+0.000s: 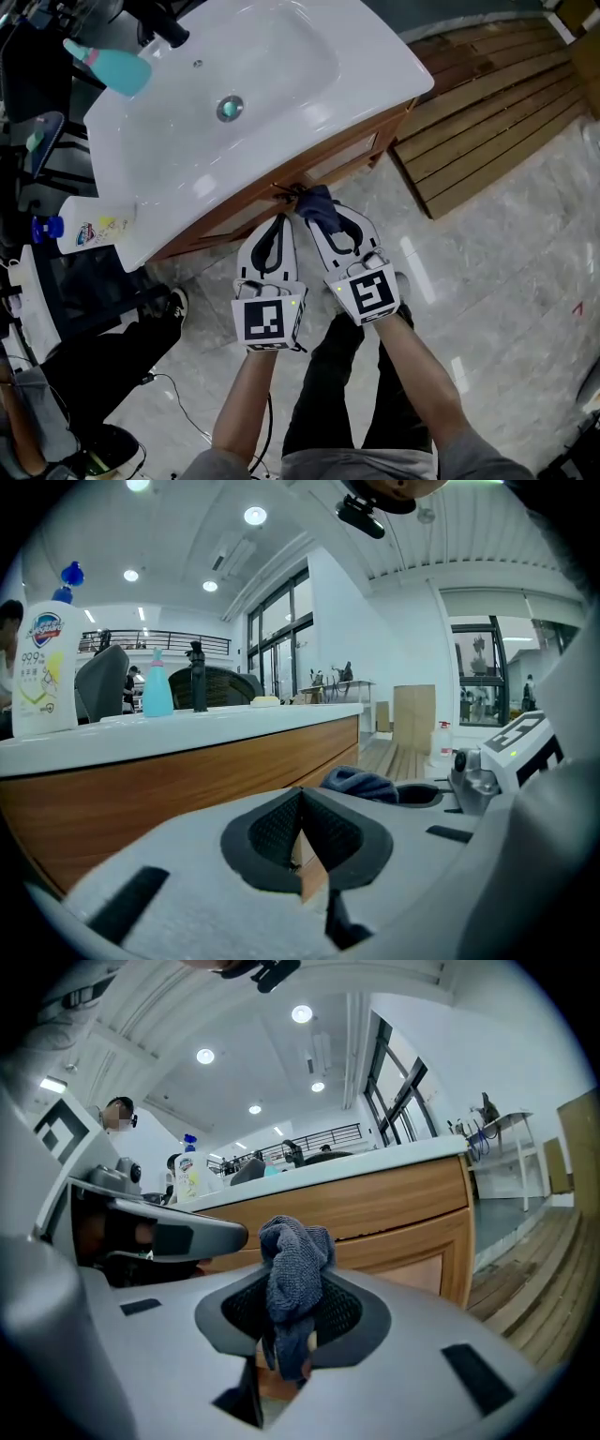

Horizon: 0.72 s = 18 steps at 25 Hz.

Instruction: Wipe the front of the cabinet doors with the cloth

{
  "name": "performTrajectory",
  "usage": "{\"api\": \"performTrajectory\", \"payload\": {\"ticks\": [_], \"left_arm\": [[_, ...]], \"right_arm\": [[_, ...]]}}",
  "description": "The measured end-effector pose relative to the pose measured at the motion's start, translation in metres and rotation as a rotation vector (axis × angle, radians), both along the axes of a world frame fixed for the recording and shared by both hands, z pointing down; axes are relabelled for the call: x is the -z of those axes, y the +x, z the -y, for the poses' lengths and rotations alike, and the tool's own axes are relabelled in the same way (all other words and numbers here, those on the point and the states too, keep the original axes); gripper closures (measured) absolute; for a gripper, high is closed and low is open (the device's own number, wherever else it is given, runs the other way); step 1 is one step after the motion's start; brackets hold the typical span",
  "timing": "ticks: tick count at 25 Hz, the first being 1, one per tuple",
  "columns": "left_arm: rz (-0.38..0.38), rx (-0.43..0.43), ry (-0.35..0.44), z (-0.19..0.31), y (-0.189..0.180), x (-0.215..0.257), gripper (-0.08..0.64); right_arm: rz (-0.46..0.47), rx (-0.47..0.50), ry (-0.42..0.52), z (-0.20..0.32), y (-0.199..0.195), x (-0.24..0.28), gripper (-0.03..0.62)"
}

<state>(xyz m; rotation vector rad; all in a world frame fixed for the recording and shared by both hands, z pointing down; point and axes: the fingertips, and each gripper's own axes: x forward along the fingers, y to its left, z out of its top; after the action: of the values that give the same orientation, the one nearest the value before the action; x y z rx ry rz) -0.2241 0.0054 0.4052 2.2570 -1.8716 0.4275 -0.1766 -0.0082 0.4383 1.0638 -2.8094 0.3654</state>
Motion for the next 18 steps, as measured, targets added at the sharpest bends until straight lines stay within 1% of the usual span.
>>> {"api": "performTrajectory", "payload": {"ticks": [5, 10, 14, 18], "left_arm": [[0.009, 0.01, 0.004, -0.001, -0.01, -0.013, 0.554], [0.035, 0.011, -0.011, -0.002, -0.018, -0.029, 0.554], [0.032, 0.026, -0.019, -0.001, -0.024, -0.036, 0.554], [0.027, 0.024, -0.033, -0.001, -0.023, -0.042, 0.552]], "right_arm": [[0.013, -0.022, -0.022, 0.012, -0.018, -0.02, 0.503], [0.011, -0.018, -0.009, 0.021, -0.035, -0.029, 0.505], [0.011, -0.044, -0.017, 0.034, -0.044, -0.03, 0.506], [0.002, -0.051, -0.008, 0.039, -0.049, -0.03, 0.508]]}}
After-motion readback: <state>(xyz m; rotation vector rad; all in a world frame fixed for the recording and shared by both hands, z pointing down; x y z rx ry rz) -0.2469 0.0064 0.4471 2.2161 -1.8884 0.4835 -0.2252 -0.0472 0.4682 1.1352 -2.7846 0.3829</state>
